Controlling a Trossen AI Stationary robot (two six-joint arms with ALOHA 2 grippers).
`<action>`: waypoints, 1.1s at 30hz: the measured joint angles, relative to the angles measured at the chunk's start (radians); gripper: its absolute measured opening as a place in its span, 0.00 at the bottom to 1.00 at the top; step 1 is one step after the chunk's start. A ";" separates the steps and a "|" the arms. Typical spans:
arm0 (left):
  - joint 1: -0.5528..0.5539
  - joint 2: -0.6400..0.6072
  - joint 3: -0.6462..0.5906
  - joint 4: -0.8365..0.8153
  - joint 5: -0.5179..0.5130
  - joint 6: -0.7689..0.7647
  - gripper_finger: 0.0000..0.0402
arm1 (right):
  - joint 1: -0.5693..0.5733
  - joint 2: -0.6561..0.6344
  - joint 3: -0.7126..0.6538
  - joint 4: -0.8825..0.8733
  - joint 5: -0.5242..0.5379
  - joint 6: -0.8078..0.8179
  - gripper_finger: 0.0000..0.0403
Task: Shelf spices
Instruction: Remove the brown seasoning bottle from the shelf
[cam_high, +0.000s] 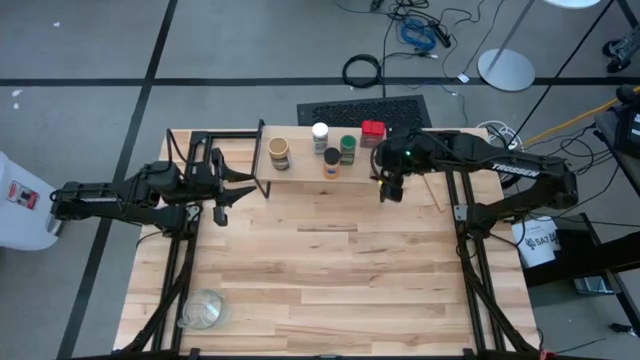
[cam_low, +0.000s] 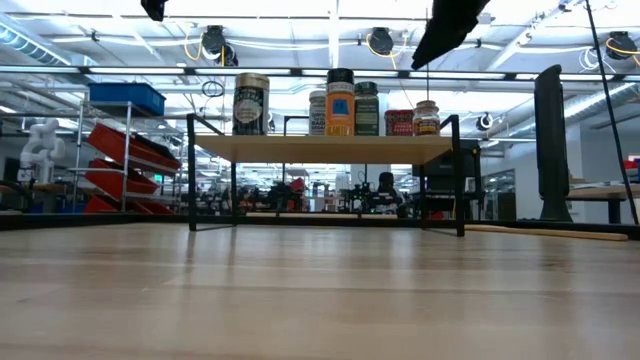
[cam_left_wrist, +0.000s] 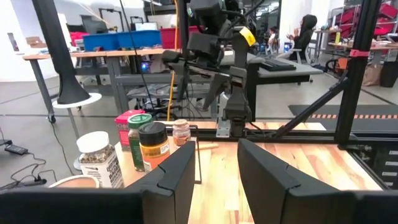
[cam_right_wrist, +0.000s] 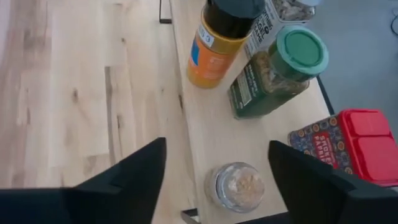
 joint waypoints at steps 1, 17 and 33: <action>0.000 0.001 0.000 0.000 0.000 0.003 0.32 | -0.006 0.002 0.000 0.000 -0.001 -0.002 0.72; 0.000 0.001 0.000 0.038 0.000 0.028 0.32 | -0.134 0.046 0.000 -0.042 -0.090 -0.026 0.85; 0.000 0.001 0.000 0.034 0.000 0.025 0.32 | -0.155 0.134 -0.002 -0.088 -0.084 -0.016 0.85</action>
